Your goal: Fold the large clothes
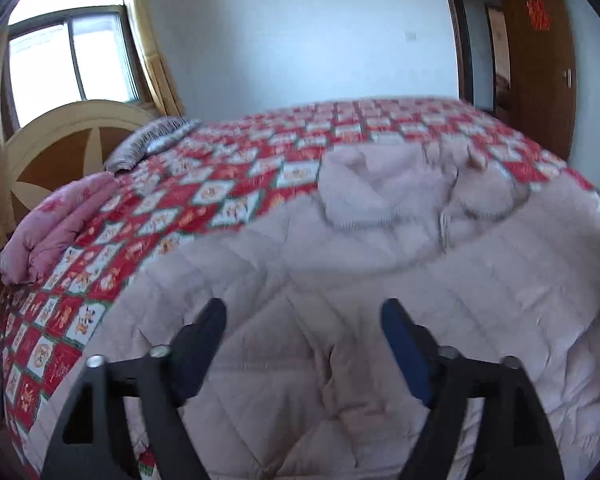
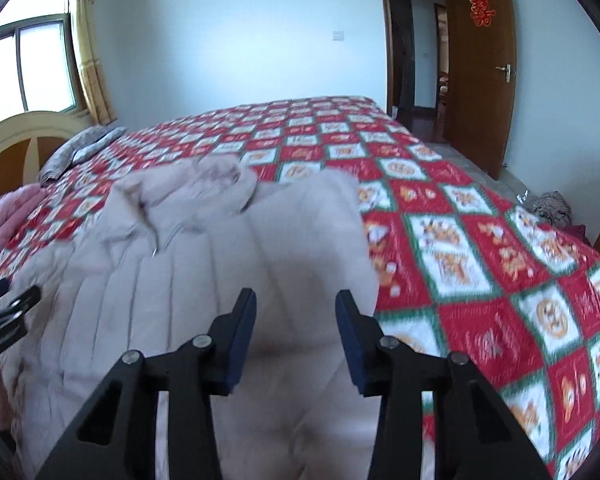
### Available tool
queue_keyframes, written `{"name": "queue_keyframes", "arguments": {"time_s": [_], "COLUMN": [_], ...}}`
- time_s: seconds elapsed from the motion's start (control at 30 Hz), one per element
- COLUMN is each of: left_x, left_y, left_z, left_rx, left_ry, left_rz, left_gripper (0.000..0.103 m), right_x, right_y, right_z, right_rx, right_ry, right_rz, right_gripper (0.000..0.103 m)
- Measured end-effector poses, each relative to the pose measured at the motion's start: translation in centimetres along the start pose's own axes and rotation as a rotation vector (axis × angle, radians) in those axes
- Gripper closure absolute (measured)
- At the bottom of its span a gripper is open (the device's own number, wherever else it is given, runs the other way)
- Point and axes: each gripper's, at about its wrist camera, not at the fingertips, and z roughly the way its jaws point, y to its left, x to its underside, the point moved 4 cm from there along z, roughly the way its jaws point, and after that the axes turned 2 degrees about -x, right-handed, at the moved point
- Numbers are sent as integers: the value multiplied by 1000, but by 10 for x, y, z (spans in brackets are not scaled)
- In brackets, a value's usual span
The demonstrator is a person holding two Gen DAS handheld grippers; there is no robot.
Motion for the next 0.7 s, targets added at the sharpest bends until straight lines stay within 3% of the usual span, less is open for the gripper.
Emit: {"name": "queue_keyframes", "arguments": {"time_s": [0.1, 0.23, 0.37, 0.47, 0.7], "left_x": [-9, -8, 4, 15, 22], "left_y": [-19, -43, -47, -48, -48], "left_z": [4, 35, 67, 80, 96], "left_rx": [11, -31, -57, -56, -42], "left_ry": [-14, 39, 114, 128, 171], "left_rz": [41, 100, 94, 96, 81], "left_gripper": [20, 20, 20, 20, 10], "right_x": [-9, -1, 10, 17, 23], "right_y": [-1, -3, -13, -15, -12], "right_z": [29, 58, 69, 77, 91], "right_rx": [-3, 44, 45, 34, 61], "right_ry": [30, 91, 117, 137, 174], "right_rz": [14, 0, 20, 24, -2], "right_gripper": [59, 59, 59, 59, 58]}}
